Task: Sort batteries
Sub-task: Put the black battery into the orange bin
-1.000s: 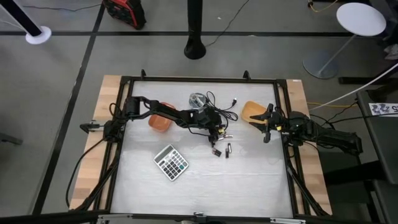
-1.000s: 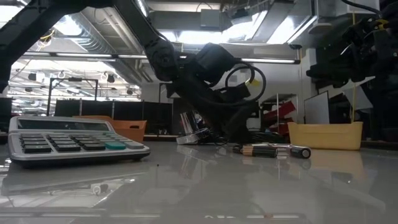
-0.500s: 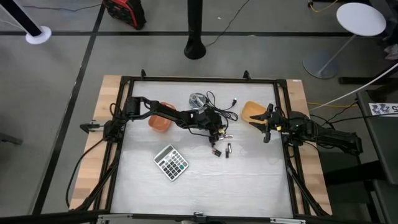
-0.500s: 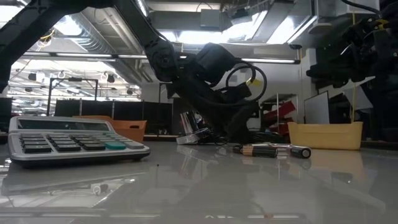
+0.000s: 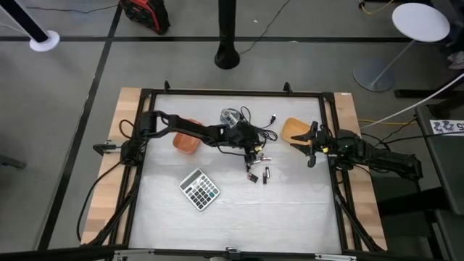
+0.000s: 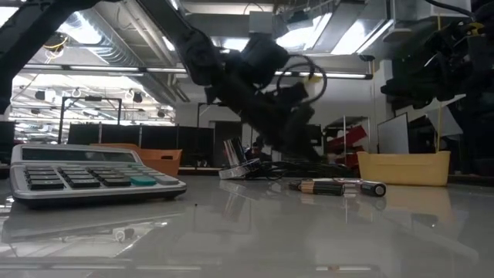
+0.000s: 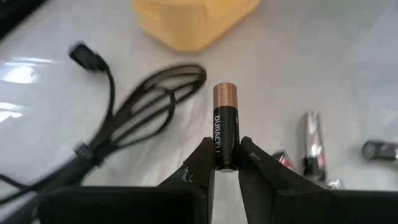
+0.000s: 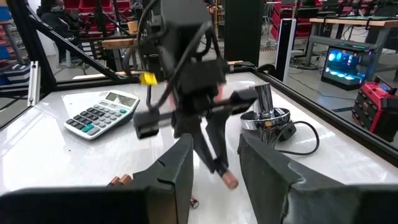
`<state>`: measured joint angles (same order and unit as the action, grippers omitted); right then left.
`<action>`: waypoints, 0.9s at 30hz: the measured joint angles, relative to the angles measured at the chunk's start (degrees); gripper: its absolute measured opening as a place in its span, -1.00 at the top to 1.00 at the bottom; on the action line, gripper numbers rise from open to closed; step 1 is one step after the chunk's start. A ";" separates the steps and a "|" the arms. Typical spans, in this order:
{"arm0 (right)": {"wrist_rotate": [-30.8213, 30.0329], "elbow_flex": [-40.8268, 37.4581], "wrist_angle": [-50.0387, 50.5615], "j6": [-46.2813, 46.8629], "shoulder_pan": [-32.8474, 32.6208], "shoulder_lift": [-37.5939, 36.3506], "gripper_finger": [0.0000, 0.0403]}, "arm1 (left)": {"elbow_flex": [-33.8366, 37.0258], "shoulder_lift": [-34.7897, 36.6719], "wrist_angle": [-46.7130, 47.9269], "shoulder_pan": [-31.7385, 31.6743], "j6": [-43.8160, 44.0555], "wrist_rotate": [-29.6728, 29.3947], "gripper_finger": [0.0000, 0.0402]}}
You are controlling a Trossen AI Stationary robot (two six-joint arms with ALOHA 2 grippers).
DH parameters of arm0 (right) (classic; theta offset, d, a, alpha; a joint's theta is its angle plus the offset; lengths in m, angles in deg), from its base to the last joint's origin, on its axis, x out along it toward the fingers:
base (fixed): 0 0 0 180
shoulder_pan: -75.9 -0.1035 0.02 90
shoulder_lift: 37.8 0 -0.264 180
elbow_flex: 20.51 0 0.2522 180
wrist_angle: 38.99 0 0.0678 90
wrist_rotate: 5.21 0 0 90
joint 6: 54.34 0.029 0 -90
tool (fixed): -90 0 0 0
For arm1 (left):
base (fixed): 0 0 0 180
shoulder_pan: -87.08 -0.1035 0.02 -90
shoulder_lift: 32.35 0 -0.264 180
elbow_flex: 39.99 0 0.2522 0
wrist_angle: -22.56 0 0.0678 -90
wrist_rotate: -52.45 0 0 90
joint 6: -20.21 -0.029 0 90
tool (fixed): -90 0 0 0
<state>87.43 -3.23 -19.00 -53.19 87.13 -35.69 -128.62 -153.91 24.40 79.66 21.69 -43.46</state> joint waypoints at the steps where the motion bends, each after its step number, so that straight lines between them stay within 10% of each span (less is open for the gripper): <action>1: 0.19 -0.01 -0.07 0.01 0.00 0.02 0.37 | 0.00 0.59 0.33 0.00 0.02 0.00 0.78; 15: 4.43 1.01 -2.75 0.03 0.02 7.19 0.37 | -0.11 18.51 28.10 -0.63 1.59 -0.14 0.77; 27: 4.39 3.20 -11.09 -0.13 0.00 25.56 0.37 | -0.11 31.74 70.75 -0.57 23.12 -1.75 0.75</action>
<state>91.82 -0.03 -30.09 -53.32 87.13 -10.13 -128.73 -122.17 95.15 79.09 44.81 -45.20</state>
